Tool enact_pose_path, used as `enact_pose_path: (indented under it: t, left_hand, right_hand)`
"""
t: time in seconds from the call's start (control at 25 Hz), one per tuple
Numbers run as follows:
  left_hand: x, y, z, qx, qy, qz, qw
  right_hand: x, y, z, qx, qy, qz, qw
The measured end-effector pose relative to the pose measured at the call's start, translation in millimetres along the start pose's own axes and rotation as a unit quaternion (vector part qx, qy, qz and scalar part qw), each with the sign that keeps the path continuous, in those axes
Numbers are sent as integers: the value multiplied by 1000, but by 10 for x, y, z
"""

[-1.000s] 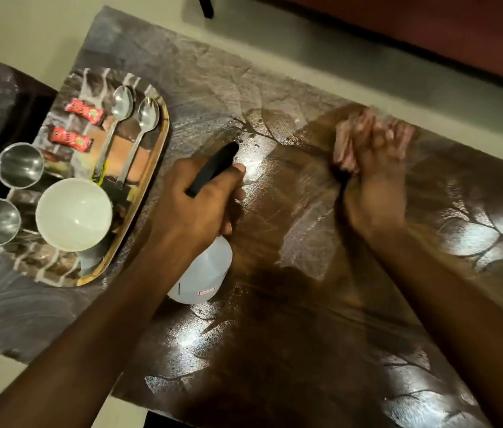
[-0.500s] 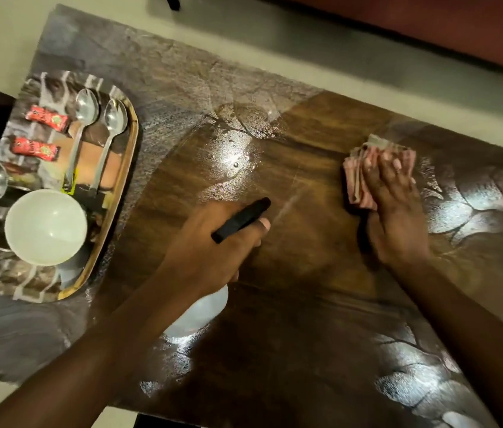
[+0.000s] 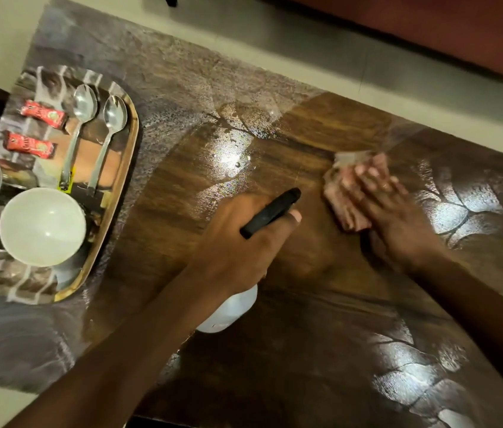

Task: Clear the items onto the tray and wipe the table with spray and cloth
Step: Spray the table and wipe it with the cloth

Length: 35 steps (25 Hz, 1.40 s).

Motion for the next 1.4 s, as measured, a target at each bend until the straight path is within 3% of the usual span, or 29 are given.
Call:
enact_pose_path:
  t: [0.04,0.12,0.2,0.24,0.32,0.4,0.48,0.52,0.56,0.64,0.72,0.76,0.8,0.88,0.96,1.04,1.16,1.24,1.32,1.4]
  left_hand:
    - [39,-16,35,6,4,-14,1000]
    - [105,-55,115,18,12,-19,1000]
    - [160,-88,192,41,18,-21,999]
    - [176,-112,227,58,17,-33,998]
    - [168,-202,280,95,5,-61,994]
    - [112,-335,305,119,-11,-76,990]
    - [14,-496,290,131,-28,-80,988]
    - [-36,-571,270,137,-36,-79,987]
    - [-82,-637,253,143,-41,-77,986]
    - [-171,-741,226,153,-50,-79,984]
    - [-242,-794,205,169,-63,-96,979]
    - [-274,-812,187,179,-72,-101,976]
    - [-302,-823,168,188,-80,-99,974]
    - [-340,-844,130,202,-79,-97,971]
    - [-363,-865,92,205,-62,-105,971]
    - [-398,-881,35,183,-46,-86,978]
    - [-474,-896,-121,156,-24,-71,985]
    - [-542,-909,-253,154,-18,-67,986]
    - [-606,-911,-379,158,-12,-62,985]
    - [-682,-911,-480,172,-17,-73,982]
  right_hand:
    - [134,-111,128,49,126,50,990]
    - [154,-228,466,150,331,142,921]
    - [-143,-227,849,191,445,188,855]
    - [-366,-199,1017,191,448,185,854]
    - [-897,-101,1240,162,313,147,924]
    - [-1267,-4,1328,77,80,110,988]
    - [-1234,-55,1433,-4,-106,65,992]
    - [-1121,-117,1501,-23,-145,32,989]
    - [-1010,-174,1586,-19,-135,11,991]
    - [-890,-262,1744,52,21,44,997]
    - [-1077,-245,1886,118,204,107,966]
    - [-1257,-224,1972,124,227,114,959]
    - [-1424,-185,2040,107,201,105,968]
    - [-1664,-113,2123,22,19,56,998]
    - [-1649,-175,2204,-54,-152,-13,987]
    - [-1490,-260,2393,-46,-148,-51,986]
    - [-1469,-383,2629,14,34,30,999]
    - [-1717,-378,2620,41,96,103,989]
    - [-2008,-255,2370,23,38,93,995]
    - [-2260,-93,1896,-16,-110,69,991]
Point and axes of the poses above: each hand's wrist, its own z-axis towards the middle knuckle, its own y-axis out of the palm, x = y × z, the point moved 2 cm from there along z, towards the middle knuckle, and after that the axes turned 6 degrees about z, right-handed, at the moved point
